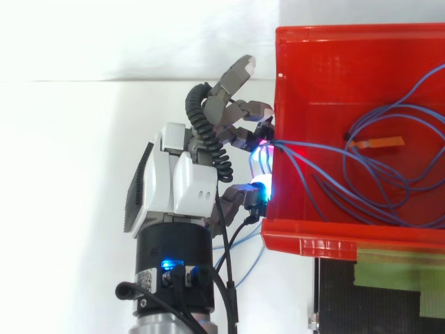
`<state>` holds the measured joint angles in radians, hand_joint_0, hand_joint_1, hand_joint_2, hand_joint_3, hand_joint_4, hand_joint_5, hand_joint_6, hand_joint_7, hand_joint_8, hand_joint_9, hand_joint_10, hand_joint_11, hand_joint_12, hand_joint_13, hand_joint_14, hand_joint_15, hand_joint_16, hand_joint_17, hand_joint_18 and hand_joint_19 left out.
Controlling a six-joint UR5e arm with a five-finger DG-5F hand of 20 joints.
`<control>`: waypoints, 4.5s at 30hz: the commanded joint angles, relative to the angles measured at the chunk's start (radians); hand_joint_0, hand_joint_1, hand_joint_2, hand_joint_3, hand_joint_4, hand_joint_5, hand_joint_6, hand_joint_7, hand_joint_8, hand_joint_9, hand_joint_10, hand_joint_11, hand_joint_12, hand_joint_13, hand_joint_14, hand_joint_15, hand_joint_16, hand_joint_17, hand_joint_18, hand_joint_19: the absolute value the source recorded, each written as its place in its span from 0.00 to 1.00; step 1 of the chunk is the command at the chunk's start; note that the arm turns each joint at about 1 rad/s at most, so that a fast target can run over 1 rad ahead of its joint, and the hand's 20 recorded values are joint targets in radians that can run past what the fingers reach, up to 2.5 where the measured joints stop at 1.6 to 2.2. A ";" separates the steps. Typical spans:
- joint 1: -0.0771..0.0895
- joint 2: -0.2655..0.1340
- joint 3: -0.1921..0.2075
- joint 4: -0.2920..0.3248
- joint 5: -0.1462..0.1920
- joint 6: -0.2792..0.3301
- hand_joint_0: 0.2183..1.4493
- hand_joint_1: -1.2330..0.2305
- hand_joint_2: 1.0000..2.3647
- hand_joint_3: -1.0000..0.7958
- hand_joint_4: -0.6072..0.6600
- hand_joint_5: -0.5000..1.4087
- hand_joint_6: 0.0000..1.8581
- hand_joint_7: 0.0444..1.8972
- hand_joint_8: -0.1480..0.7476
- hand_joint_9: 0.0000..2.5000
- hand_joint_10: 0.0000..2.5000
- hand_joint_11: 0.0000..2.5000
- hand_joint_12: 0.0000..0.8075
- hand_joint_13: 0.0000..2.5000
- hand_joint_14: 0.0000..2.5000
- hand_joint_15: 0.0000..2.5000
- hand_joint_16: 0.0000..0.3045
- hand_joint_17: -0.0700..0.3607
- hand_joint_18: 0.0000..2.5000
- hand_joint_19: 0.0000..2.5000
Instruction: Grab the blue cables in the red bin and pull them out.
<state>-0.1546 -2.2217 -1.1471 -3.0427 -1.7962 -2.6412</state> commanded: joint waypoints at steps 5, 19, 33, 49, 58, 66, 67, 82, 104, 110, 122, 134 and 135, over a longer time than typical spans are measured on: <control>0.000 0.001 0.000 0.001 0.000 -0.001 0.47 0.14 0.00 0.00 0.51 0.75 0.14 0.41 0.46 0.33 0.01 0.31 0.45 0.17 0.00 0.09 0.16 0.42 0.13 0.13; 0.003 0.001 0.000 0.001 0.000 0.000 0.48 0.15 0.00 0.00 0.55 0.72 0.01 0.31 0.45 0.33 0.01 0.30 0.45 0.17 0.00 0.09 0.16 0.41 0.13 0.13; 0.009 0.001 0.000 -0.011 0.001 0.000 0.48 0.16 0.00 0.00 0.56 0.70 0.01 0.25 0.45 0.33 0.01 0.27 0.45 0.17 0.00 0.09 0.16 0.41 0.13 0.13; 0.010 0.001 0.001 -0.001 0.000 0.122 0.49 0.16 0.00 0.00 0.54 0.74 0.01 0.33 0.45 0.34 0.01 0.28 0.44 0.17 0.00 0.09 0.16 0.41 0.13 0.13; 0.001 0.001 0.001 0.054 -0.038 0.137 0.49 0.16 0.00 0.00 0.55 0.74 0.01 0.33 0.45 0.34 0.01 0.28 0.44 0.17 0.00 0.09 0.16 0.41 0.14 0.13; -0.002 0.001 0.001 0.050 -0.038 0.137 0.49 0.15 0.00 0.00 0.54 0.74 0.01 0.34 0.45 0.34 0.01 0.29 0.44 0.17 0.00 0.09 0.16 0.41 0.14 0.13; -0.002 0.001 0.000 0.050 -0.038 0.137 0.49 0.16 0.00 0.00 0.54 0.74 0.01 0.34 0.45 0.34 0.01 0.29 0.44 0.17 0.00 0.09 0.16 0.41 0.14 0.13; -0.016 0.001 0.000 0.042 -0.054 0.135 0.49 0.16 0.00 0.00 0.54 0.74 0.01 0.34 0.45 0.34 0.01 0.29 0.44 0.17 0.00 0.09 0.16 0.41 0.14 0.13; -0.026 -0.001 0.000 0.039 -0.069 0.125 0.49 0.18 0.00 0.00 0.50 0.82 0.02 0.48 0.45 0.36 0.01 0.29 0.44 0.18 0.00 0.09 0.15 0.40 0.14 0.13; -0.025 0.001 0.000 0.039 -0.069 0.117 0.50 0.19 0.00 0.00 0.49 0.82 0.05 0.48 0.45 0.37 0.01 0.29 0.44 0.18 0.00 0.09 0.15 0.40 0.14 0.13; -0.017 0.001 0.000 0.024 -0.068 0.117 0.53 0.23 0.00 0.00 0.48 0.83 0.06 0.48 0.45 0.38 0.01 0.29 0.43 0.19 0.00 0.09 0.15 0.40 0.15 0.13; 0.006 0.001 0.001 -0.016 -0.068 0.162 0.55 0.25 0.00 0.00 0.49 0.81 0.15 0.46 0.46 0.38 0.01 0.30 0.43 0.20 0.00 0.08 0.14 0.39 0.16 0.13; 0.006 0.001 0.000 -0.019 -0.068 0.168 0.56 0.25 0.00 0.00 0.50 0.80 0.16 0.45 0.46 0.38 0.01 0.30 0.43 0.20 0.00 0.08 0.14 0.39 0.16 0.13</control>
<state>-0.1539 -2.2215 -1.1464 -3.0496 -1.8638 -2.4965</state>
